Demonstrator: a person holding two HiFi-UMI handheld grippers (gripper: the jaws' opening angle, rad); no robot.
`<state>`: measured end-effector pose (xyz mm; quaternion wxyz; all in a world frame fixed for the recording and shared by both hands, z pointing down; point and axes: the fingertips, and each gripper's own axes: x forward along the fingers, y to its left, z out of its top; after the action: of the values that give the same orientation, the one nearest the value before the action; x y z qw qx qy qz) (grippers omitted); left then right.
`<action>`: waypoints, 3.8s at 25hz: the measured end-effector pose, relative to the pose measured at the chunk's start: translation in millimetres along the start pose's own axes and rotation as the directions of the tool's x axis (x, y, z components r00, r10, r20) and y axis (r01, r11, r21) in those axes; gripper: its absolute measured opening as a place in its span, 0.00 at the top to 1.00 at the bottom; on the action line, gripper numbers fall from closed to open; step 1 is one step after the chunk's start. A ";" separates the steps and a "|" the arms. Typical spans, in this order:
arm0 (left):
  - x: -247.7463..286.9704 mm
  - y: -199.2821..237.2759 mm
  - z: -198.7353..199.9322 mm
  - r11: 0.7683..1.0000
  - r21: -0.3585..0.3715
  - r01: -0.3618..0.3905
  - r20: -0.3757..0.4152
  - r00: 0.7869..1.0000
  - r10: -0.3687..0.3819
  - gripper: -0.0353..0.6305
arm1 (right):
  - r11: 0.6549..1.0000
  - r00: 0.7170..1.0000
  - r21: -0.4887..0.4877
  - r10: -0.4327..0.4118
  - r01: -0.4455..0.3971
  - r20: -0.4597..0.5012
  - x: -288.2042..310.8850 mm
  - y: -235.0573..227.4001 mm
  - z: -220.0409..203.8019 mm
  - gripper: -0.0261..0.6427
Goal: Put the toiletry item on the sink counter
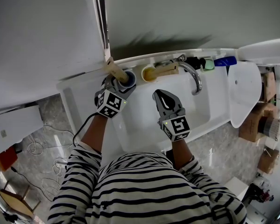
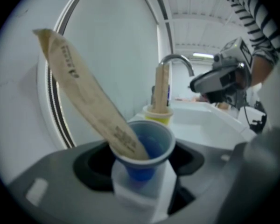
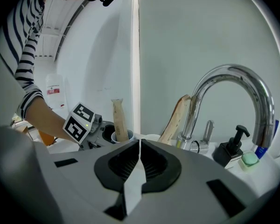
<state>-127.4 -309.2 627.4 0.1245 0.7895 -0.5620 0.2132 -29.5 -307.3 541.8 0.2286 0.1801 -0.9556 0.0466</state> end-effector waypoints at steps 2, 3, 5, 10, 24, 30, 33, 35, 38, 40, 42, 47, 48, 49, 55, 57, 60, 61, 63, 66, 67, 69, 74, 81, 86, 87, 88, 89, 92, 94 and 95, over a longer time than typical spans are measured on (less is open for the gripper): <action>0.6 -0.6 0.0 1.000 0.003 0.002 0.005 1.000 -0.002 0.43 | 1.000 1.000 0.000 0.000 0.000 -0.001 -0.3 0.0 -0.3 0.94; 0.6 -0.8 0.0 1.000 0.003 0.003 0.007 1.000 -0.003 0.43 | 1.000 1.000 -0.001 0.000 0.000 0.000 -0.5 0.2 -0.2 0.94; 0.4 -0.9 0.0 1.000 0.002 0.003 0.009 1.000 -0.004 0.43 | 1.000 1.000 -0.001 0.001 -0.001 0.001 -0.8 0.6 0.2 0.94; -0.9 -1.4 1.3 1.000 0.008 0.005 0.006 1.000 -0.005 0.41 | 1.000 1.000 0.000 0.001 -0.001 0.005 -2.7 1.9 2.4 0.94; -3.0 -1.4 5.2 1.000 0.028 -0.006 0.013 1.000 0.005 0.35 | 1.000 1.000 0.014 -0.005 0.005 -0.004 -4.1 1.9 -3.9 0.94; -10.5 2.1 1.9 0.999 0.022 -0.037 -0.001 0.999 0.037 0.34 | 1.000 1.000 0.015 -0.008 0.008 0.001 -6.3 1.5 -3.0 0.94; -17.5 4.4 0.3 0.998 0.017 -0.057 -0.006 0.998 0.057 0.34 | 1.000 1.000 0.014 -0.007 0.007 0.007 -7.8 2.2 -1.7 0.94; -23.2 5.5 1.7 0.998 0.006 -0.069 -0.001 0.998 0.069 0.34 | 1.000 1.000 0.012 -0.005 0.005 0.013 -9.1 3.6 0.1 0.94; -32.4 5.7 8.7 0.996 -0.004 -0.086 0.014 0.996 0.086 0.34 | 1.000 1.000 0.006 -0.004 0.004 0.024 -12.0 6.2 4.8 0.94; -38.9 6.1 11.6 0.995 -0.008 -0.099 0.015 0.995 0.099 0.34 | 1.000 0.999 0.001 -0.003 0.003 0.033 -13.9 8.6 8.3 0.94; -46.8 7.0 13.2 0.993 -0.022 -0.116 0.017 0.993 0.116 0.34 | 1.000 0.999 -0.007 -0.002 0.003 0.041 -16.9 11.1 11.7 0.94; -72.7 4.1 26.4 0.988 -0.075 -0.137 0.062 0.988 0.142 0.34 | 1.000 0.998 -0.024 -0.010 0.012 0.068 -31.4 15.9 21.6 0.94; -78.2 2.1 31.0 0.988 -0.085 -0.133 0.074 0.988 0.139 0.34 | 1.000 0.997 -0.028 -0.011 0.014 0.074 -35.0 17.0 23.6 0.94; -83.8 -0.4 36.1 0.987 -0.096 -0.127 0.088 0.987 0.136 0.35 | 0.999 0.997 -0.033 -0.013 0.015 0.080 -38.7 18.5 25.8 0.94; -122.6 -19.6 68.5 0.986 -0.118 -0.118 0.186 0.973 0.139 0.35 | 0.998 0.992 -0.056 -0.015 0.022 0.124 -65.7 33.7 40.1 0.94; -134.4 -27.2 80.0 0.988 -0.107 -0.115 0.218 0.966 0.136 0.37 | 0.998 0.990 -0.067 -0.011 0.021 0.141 -74.5 38.7 44.3 0.94; -154.4 -42.2 98.2 0.991 -0.087 -0.106 0.271 0.954 0.126 0.39 | 0.997 0.987 -0.071 -0.007 0.019 0.158 -89.3 48.9 48.7 0.94; -161.5 -47.9 102.9 0.991 -0.082 -0.102 0.288 0.950 0.121 0.41 | 0.997 0.987 -0.070 -0.006 0.018 0.163 -94.2 52.9 49.5 0.94; -174.8 -60.3 109.6 0.994 -0.066 -0.091 0.317 0.942 0.107 0.45 | 0.998 0.985 -0.069 -0.002 0.014 0.175 -103.4 60.6 50.2 0.94; -190.6 -78.5 118.3 0.997 -0.027 -0.071 0.339 0.938 0.076 0.59 | 0.997 0.982 -0.072 0.005 0.009 0.188 -114.8 68.2 50.2 0.94; -195.3 -83.2 120.2 0.997 -0.015 -0.070 0.344 0.936 0.071 0.64 | 0.997 0.982 -0.073 0.006 0.008 0.190 -117.8 70.5 50.0 0.94; -205.1 -91.3 122.8 0.997 -0.004 -0.072 0.358 0.931 0.068 0.72 | 0.997 0.980 -0.074 0.009 0.006 0.198 -124.5 75.9 50.4 0.94; -223.5 -111.4 131.2 0.998 0.008 -0.056 0.395 0.917 0.048 0.89 | 0.998 0.974 -0.068 0.006 0.010 0.229 -143.0 87.4 57.4 0.94; -240.0 -135.9 138.2 1.000 0.011 0.013 0.437 0.899 -0.017 0.94 | 0.997 0.966 -0.072 0.019 0.000 0.258 -154.7 99.2 58.8 0.94; -245.7 -143.5 136.0 0.999 0.004 0.033 0.436 0.900 -0.031 0.94 | 0.997 0.964 -0.079 0.030 -0.010 0.263 -158.2 104.5 57.6 0.94; -245.8 -144.5 134.4 0.999 0.004 0.036 0.432 0.901 -0.034 0.94 | 0.997 0.964 -0.078 0.028 -0.008 0.263 -158.7 104.4 57.1 0.94; -246.1 -145.7 134.4 0.999 0.003 0.039 0.434 0.900 -0.037 0.94 | 0.997 0.964 -0.077 0.027 -0.006 0.263 -159.2 104.3 56.5 0.94; -246.5 -146.9 134.9 0.999 0.002 0.042 0.438 0.898 -0.039 0.94 | 0.997 0.964 -0.076 0.026 -0.006 0.264 -159.6 104.4 55.9 0.94; -247.0 -149.9 132.8 0.999 -0.002 0.049 0.439 0.897 -0.044 0.94 | 0.997 0.965 -0.078 0.027 -0.007 0.259 -160.0 105.3 54.5 0.94; -246.9 -151.0 131.8 0.999 -0.005 0.052 0.437 0.898 -0.045 0.94 | 0.997 0.967 -0.079 0.026 -0.007 0.252 -159.3 104.9 54.6 0.94; -246.6 -151.2 131.5 0.999 -0.008 0.053 0.436 0.899 -0.044 0.94 | 0.997 0.968 -0.083 0.029 -0.008 0.251 -158.5 104.8 54.9 0.94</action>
<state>-27.8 -109.8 400.9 0.0087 0.8295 -0.5579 0.0228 40.8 -168.0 420.2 0.1123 0.1663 -0.9796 -0.0135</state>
